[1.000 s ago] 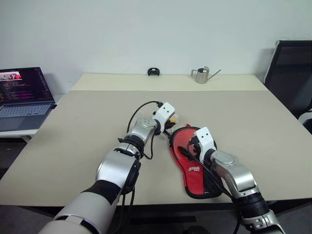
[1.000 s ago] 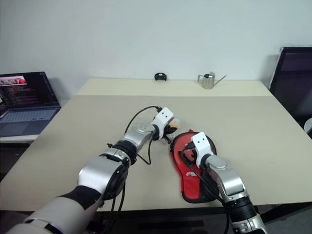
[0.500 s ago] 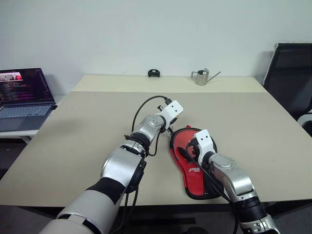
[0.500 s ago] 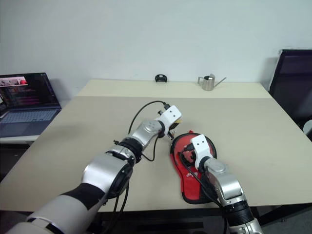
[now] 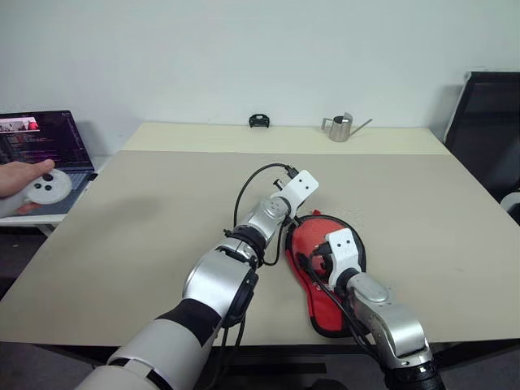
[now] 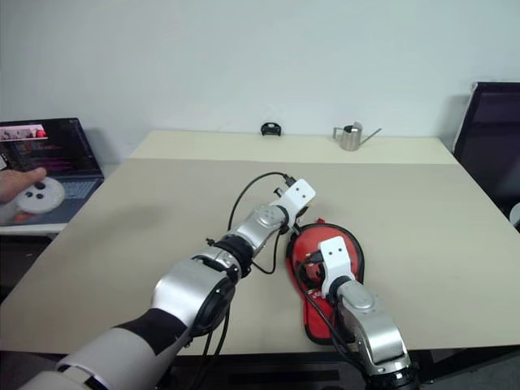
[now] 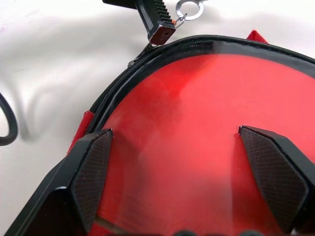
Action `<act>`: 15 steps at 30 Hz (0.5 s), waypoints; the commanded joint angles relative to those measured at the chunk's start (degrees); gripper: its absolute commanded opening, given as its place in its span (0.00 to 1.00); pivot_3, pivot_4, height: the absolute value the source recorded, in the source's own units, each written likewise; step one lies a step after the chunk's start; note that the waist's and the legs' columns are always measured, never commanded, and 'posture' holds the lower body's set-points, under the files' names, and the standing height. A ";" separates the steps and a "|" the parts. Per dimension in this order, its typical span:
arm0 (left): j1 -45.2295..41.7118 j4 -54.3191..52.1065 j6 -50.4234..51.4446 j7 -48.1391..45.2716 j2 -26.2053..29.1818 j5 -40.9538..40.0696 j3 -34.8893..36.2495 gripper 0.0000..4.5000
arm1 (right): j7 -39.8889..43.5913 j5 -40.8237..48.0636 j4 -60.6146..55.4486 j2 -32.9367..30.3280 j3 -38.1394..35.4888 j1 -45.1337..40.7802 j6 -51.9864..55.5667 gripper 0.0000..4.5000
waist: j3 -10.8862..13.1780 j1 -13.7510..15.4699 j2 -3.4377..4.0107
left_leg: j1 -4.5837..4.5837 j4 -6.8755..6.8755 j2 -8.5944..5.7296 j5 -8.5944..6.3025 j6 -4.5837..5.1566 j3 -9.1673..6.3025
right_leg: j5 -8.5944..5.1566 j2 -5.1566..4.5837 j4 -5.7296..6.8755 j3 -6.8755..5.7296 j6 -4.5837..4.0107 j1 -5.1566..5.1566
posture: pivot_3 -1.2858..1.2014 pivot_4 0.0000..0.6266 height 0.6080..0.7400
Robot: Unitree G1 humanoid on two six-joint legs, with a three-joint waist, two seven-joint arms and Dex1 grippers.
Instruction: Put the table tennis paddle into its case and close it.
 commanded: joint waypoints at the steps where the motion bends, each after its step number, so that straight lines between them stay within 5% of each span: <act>1: -2.46 -1.11 -0.17 3.11 -0.31 0.67 0.64 0.06 | -0.62 0.09 4.30 0.12 2.49 6.76 7.45 1.00 | 0.00 0.10 0.00 | -0.01 -0.03 0.00 0.00 -0.01 0.00 | -0.01 -0.02 -0.05 0.00 0.02 0.00 | 0.52 0.24 1.00; 15: -6.01 -1.03 0.64 9.65 -1.42 1.70 1.69 0.06 | -3.28 -0.07 -0.91 1.82 3.58 10.90 9.45 1.00 | -0.02 0.24 -0.03 | -0.06 -0.16 -0.06 -0.11 -0.14 -0.01 | -0.19 -0.13 -0.24 -0.01 0.18 0.00 | 0.52 0.24 1.00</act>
